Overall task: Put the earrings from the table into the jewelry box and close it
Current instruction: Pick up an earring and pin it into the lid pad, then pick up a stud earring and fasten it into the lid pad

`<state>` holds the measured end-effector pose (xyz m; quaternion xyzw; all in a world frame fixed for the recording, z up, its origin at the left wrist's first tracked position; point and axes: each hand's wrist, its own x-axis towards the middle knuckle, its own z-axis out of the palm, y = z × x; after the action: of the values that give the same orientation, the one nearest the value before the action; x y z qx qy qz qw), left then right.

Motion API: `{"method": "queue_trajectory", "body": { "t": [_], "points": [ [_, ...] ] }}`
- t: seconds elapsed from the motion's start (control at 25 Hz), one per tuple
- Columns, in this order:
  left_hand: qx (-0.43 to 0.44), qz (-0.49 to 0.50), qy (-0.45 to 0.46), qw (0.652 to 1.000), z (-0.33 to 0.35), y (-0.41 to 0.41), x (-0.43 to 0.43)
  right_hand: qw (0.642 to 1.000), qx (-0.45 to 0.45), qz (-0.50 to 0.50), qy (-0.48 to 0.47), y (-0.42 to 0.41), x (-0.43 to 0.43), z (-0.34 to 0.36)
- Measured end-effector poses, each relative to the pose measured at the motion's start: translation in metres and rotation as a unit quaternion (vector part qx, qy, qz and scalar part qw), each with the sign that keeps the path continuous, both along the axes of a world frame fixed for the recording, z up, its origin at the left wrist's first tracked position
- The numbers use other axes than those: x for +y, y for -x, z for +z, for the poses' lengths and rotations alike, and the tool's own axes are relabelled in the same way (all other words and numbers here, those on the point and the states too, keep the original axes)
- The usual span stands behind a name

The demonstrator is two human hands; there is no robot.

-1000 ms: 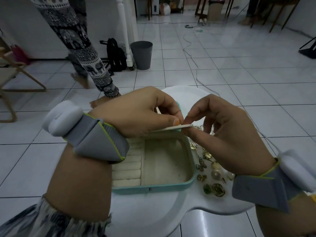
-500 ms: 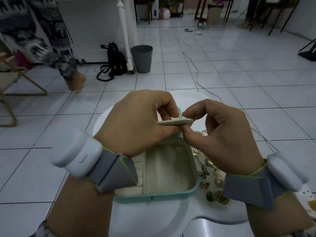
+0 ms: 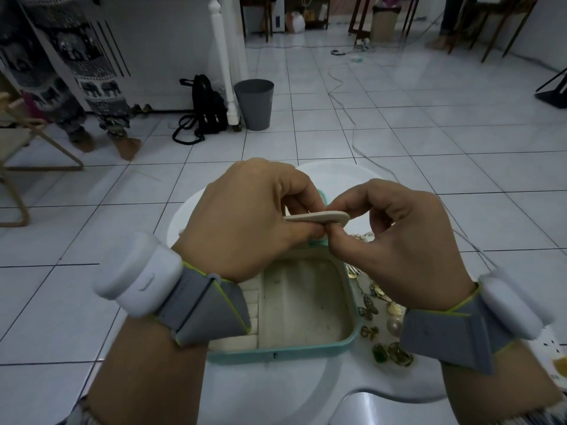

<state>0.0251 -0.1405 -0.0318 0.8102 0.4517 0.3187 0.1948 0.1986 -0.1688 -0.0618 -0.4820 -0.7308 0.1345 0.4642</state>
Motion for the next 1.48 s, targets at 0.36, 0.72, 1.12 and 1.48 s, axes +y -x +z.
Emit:
{"method": "queue_trajectory", "body": {
  "t": [0.36, 0.72, 1.12, 1.48],
  "points": [
    [0.046, -0.003, 0.003, 0.999, 0.003, -0.001, -0.001, 1.000, -0.023, -0.001, 0.015, 0.001, 0.000, 0.002],
    [-0.024, 0.257, 0.003, 0.966, -0.012, 0.049, 0.023, 0.982, 0.120, -0.065, 0.129, 0.003, 0.023, -0.011],
    [0.080, 0.248, 0.085, 0.962, -0.048, 0.042, 0.035, 0.956, -0.172, -0.120, 0.205, 0.019, 0.022, -0.014],
    [0.203, 0.211, 0.149, 0.944, -0.042, 0.038, 0.032, 0.948, -0.172, -0.128, 0.237, 0.011, 0.017, -0.003]
  ]
}}
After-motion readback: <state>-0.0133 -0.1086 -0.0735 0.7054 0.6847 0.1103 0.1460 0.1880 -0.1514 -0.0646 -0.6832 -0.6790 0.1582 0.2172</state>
